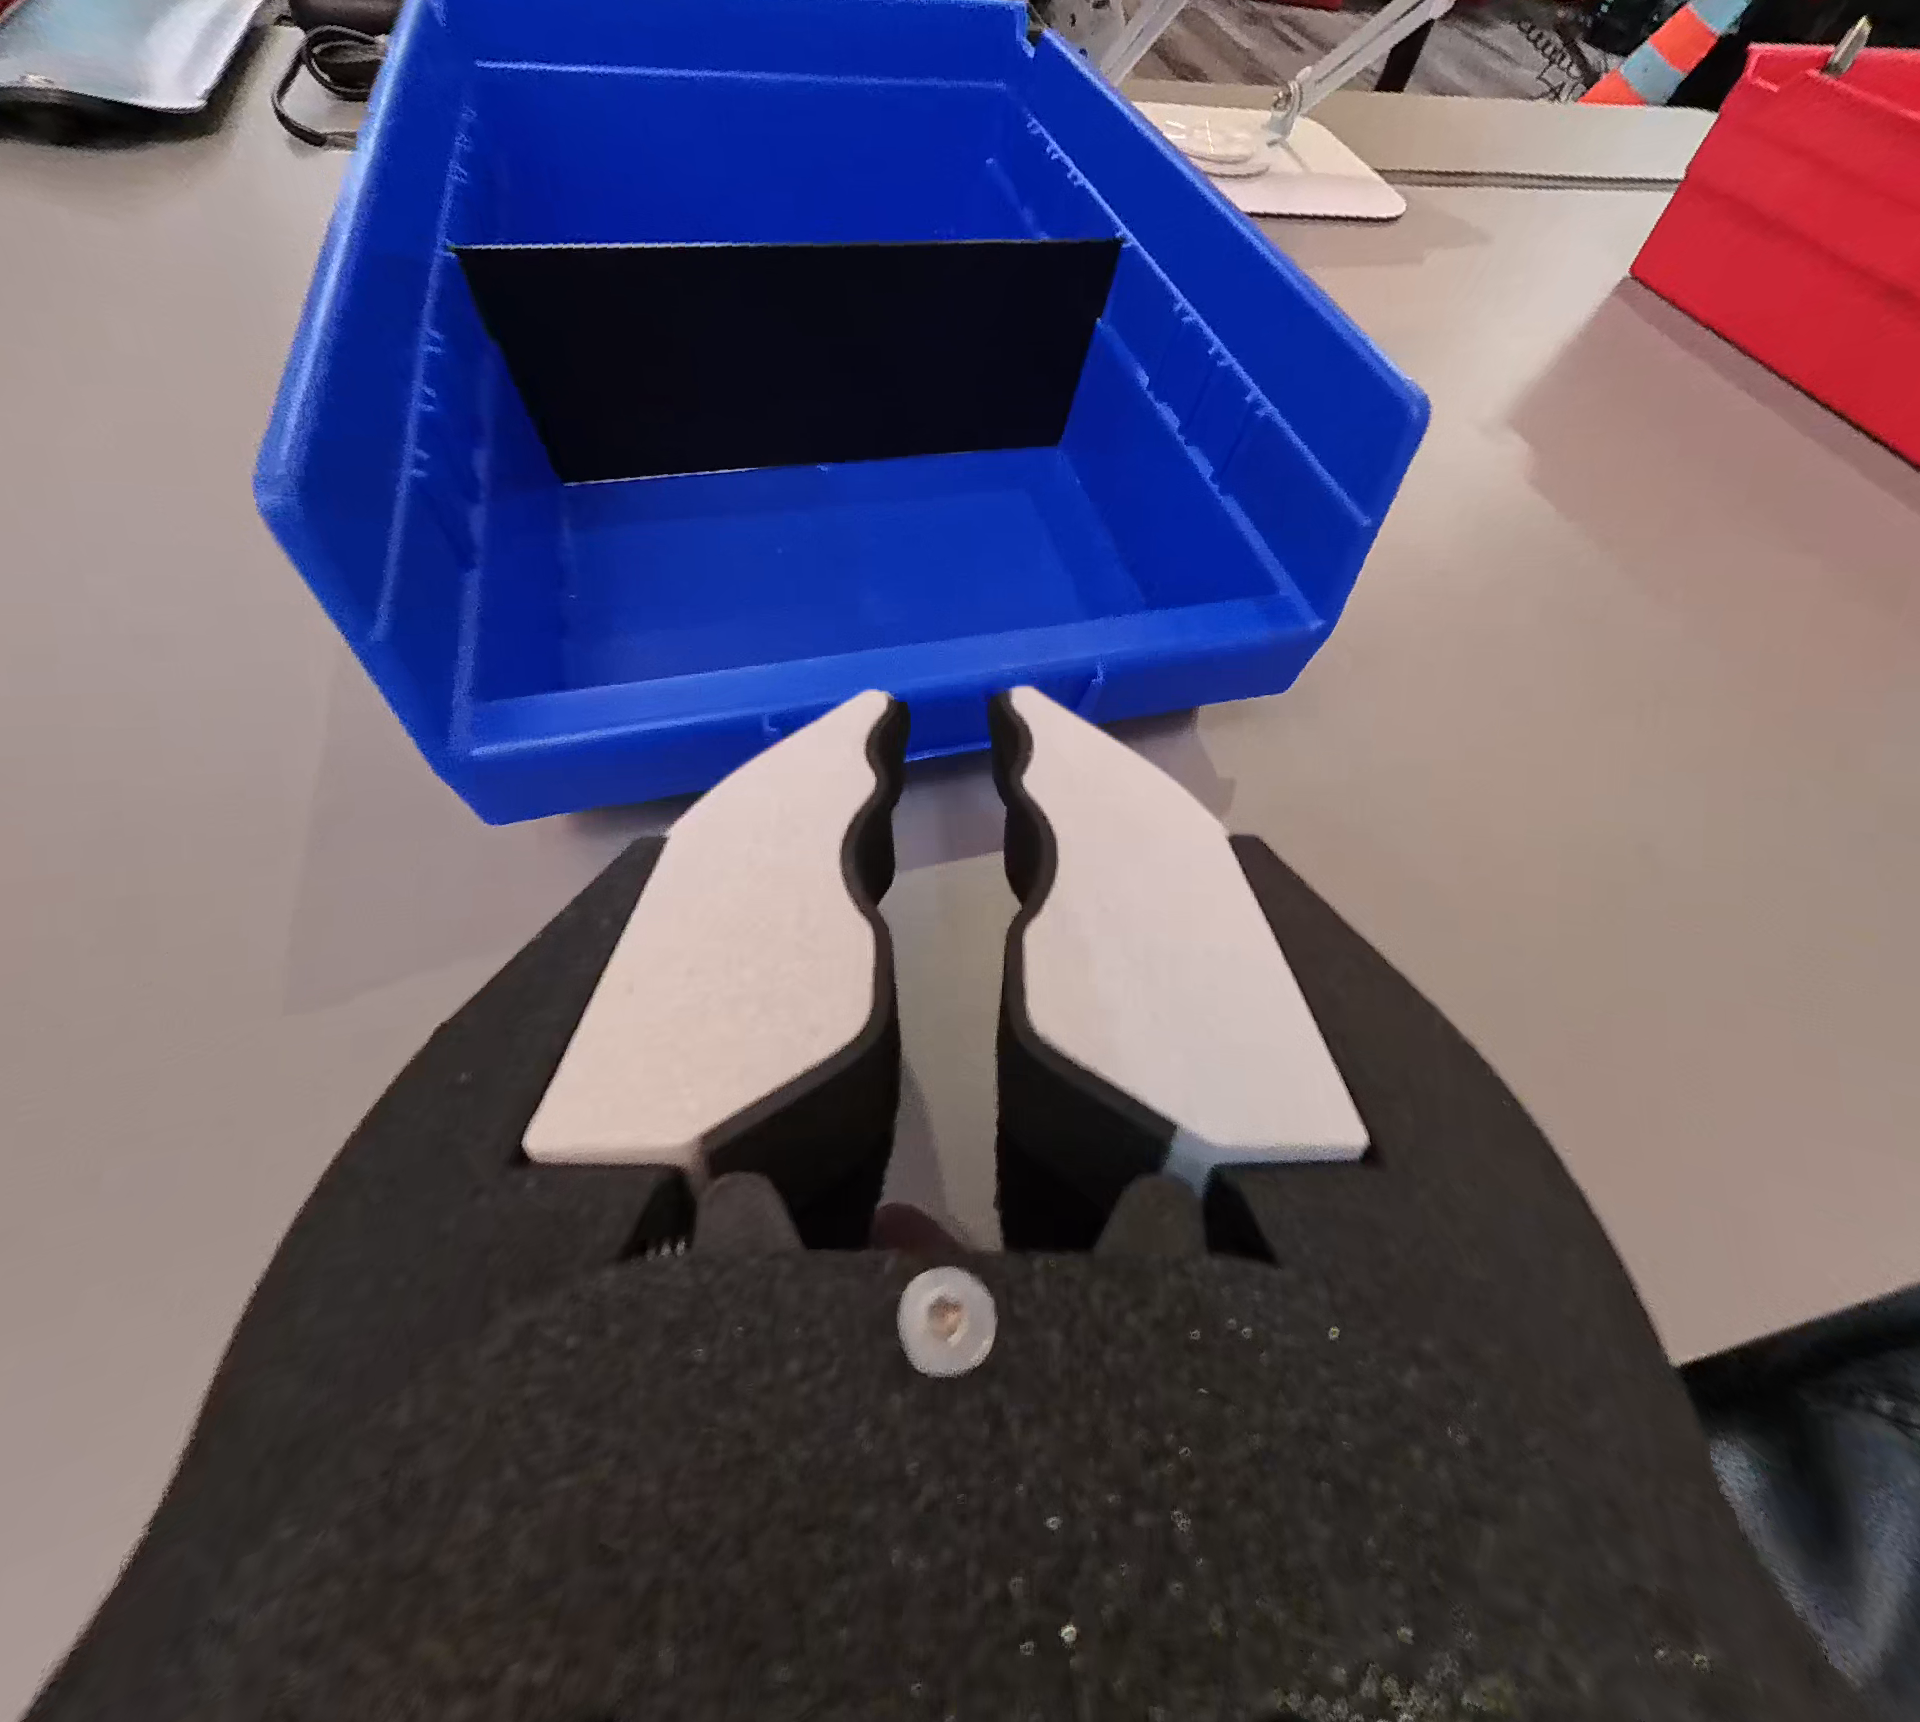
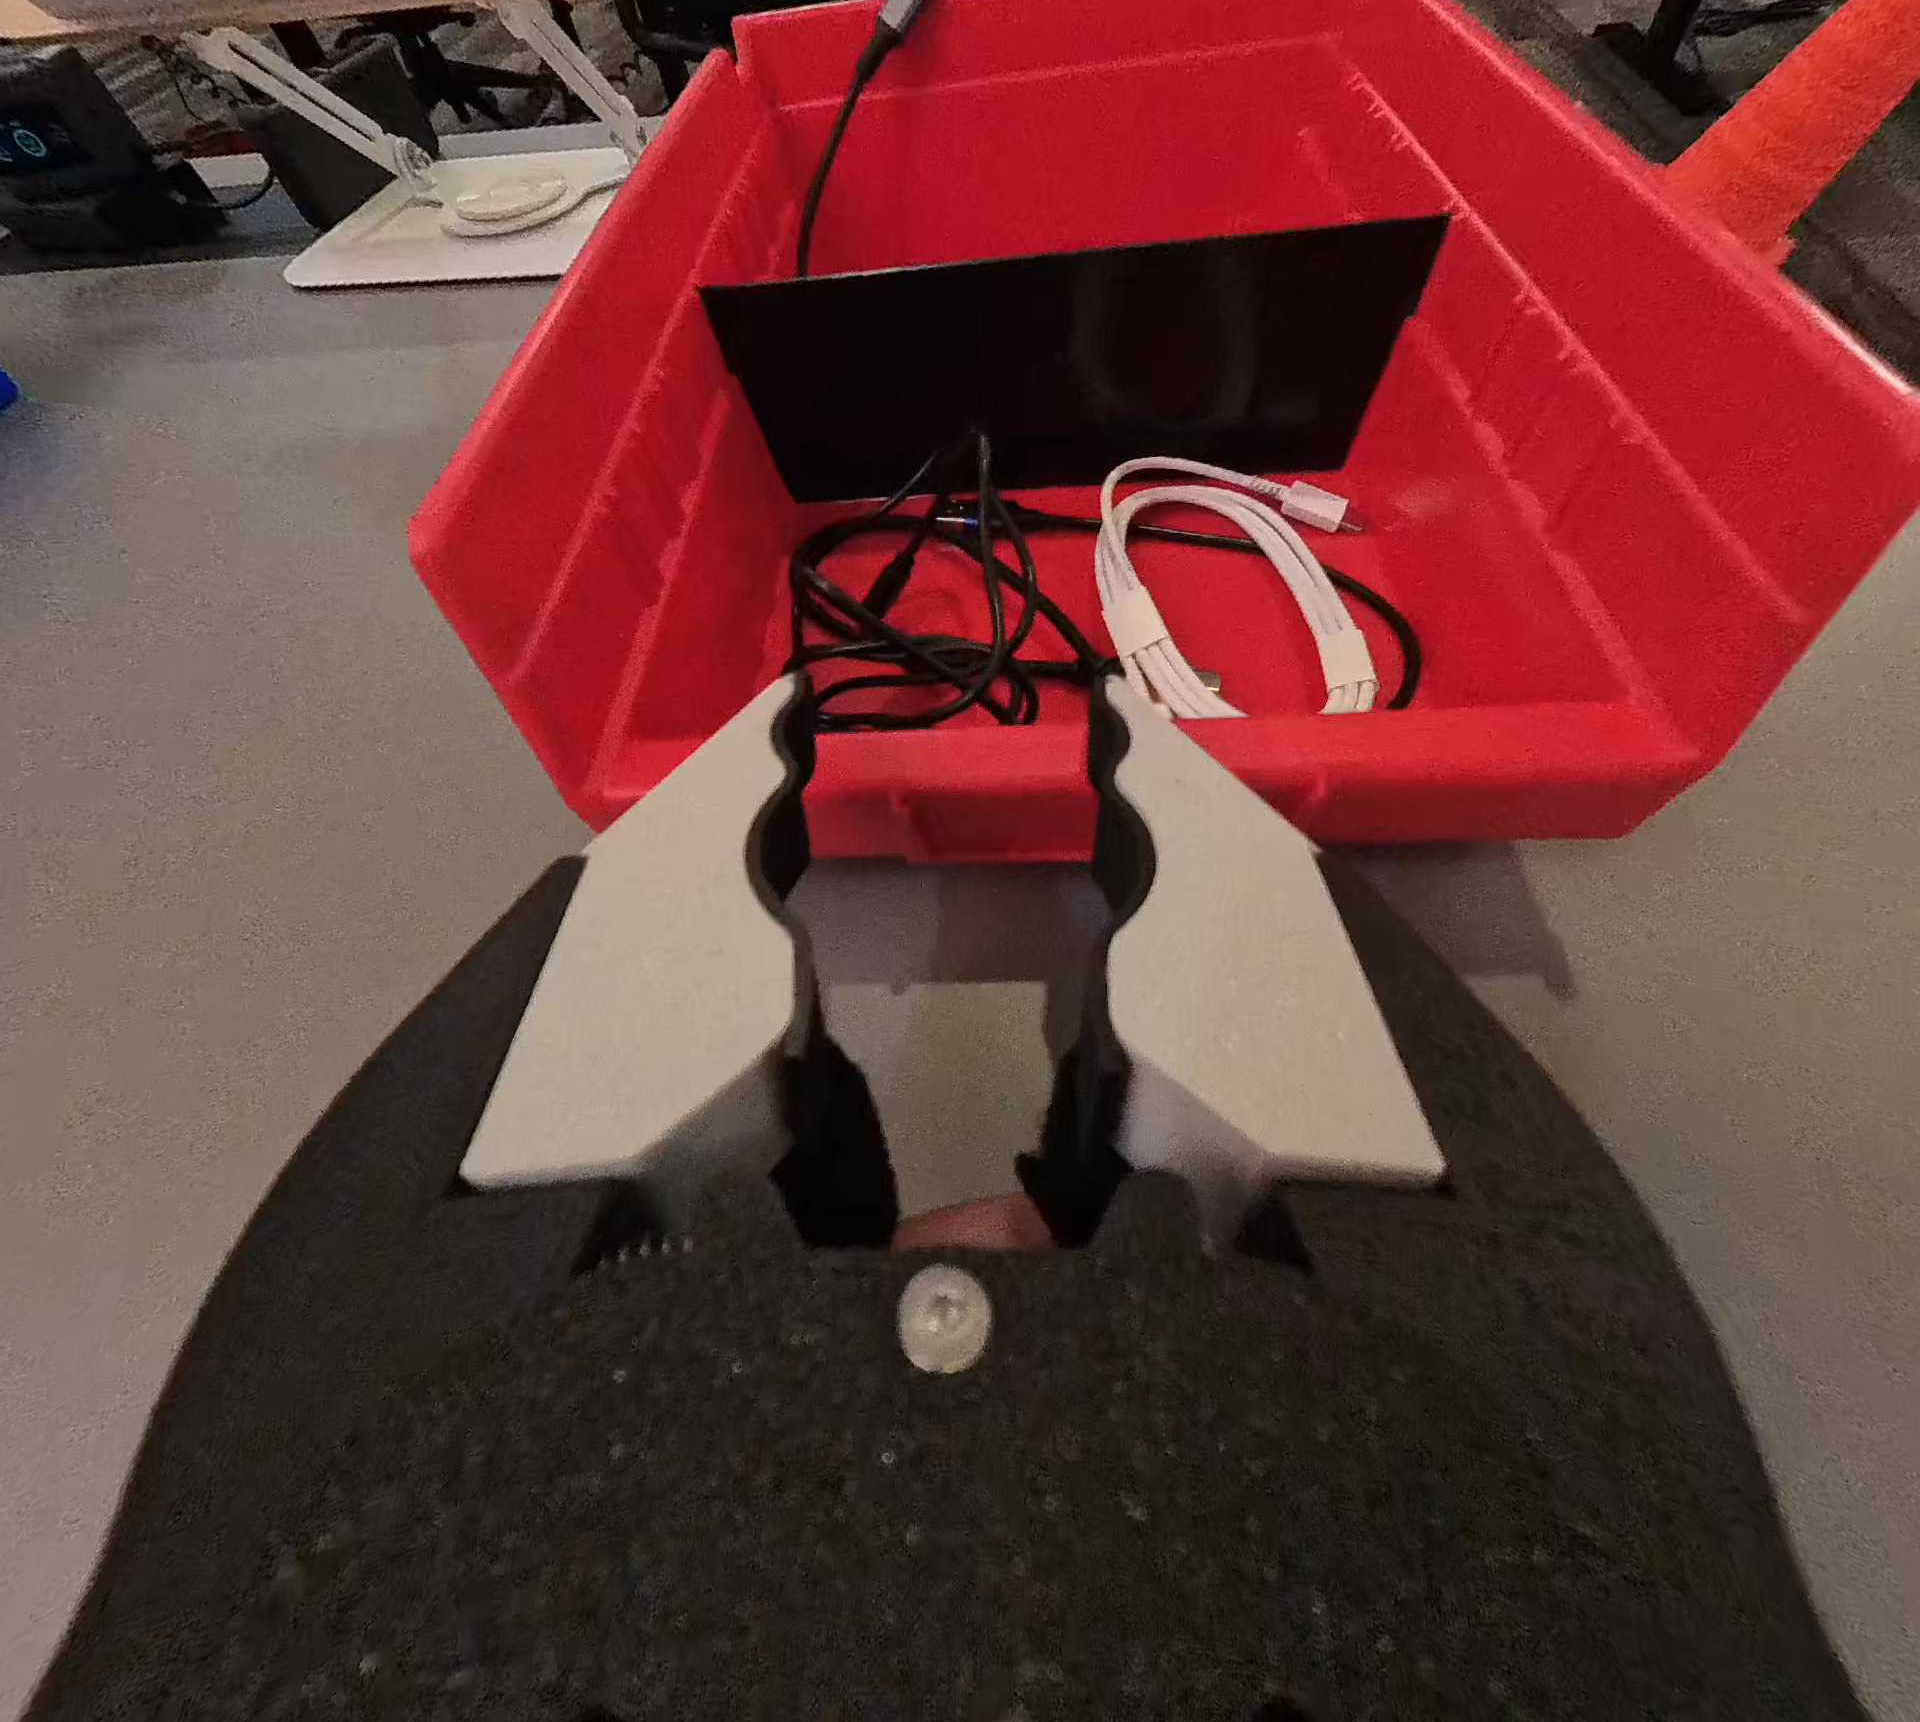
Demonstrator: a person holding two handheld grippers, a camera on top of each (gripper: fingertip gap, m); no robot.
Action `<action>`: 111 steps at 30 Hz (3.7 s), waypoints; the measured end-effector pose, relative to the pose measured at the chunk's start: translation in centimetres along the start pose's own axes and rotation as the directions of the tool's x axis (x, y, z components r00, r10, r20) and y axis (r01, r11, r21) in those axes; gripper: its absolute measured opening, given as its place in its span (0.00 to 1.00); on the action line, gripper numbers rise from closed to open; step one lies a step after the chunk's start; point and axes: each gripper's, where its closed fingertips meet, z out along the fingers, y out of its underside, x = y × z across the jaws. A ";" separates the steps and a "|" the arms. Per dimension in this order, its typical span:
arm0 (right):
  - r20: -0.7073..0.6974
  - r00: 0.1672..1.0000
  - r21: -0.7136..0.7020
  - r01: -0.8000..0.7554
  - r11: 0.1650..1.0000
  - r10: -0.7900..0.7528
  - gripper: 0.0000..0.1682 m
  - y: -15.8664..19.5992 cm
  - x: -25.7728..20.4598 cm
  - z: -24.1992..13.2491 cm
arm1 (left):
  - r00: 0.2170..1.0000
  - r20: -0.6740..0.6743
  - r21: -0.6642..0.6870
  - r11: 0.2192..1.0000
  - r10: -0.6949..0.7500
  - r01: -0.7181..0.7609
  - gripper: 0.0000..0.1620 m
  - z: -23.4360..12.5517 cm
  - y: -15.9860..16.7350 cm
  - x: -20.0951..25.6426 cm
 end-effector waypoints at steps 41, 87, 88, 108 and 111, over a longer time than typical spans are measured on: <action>0.070 0.996 0.403 0.023 0.915 -0.056 0.42 -6.1 -13.0 -9.9 | 0.856 -0.490 0.074 0.986 0.166 -0.149 0.31 2.0 0.8 25.4; 0.115 0.990 0.126 0.064 0.990 -0.079 0.18 -0.5 -18.5 0.0 | 0.999 0.000 0.180 0.983 0.038 -0.037 0.18 2.2 -7.9 10.0; 0.096 0.990 0.157 0.087 0.984 -0.102 0.19 -1.1 -18.2 -0.5 | 0.997 0.070 0.216 0.976 0.023 -0.037 0.18 1.0 -8.1 6.6; 0.567 0.767 0.153 0.261 0.953 -0.301 0.29 4.9 -39.1 -7.6 | 0.980 0.190 -0.171 0.981 -0.060 0.093 0.03 0.3 1.2 -8.4; 0.567 0.781 0.162 0.208 0.965 -0.263 0.33 5.2 -42.0 -6.6 | 0.965 0.259 -0.203 0.979 0.027 0.027 0.02 -2.1 2.2 -7.1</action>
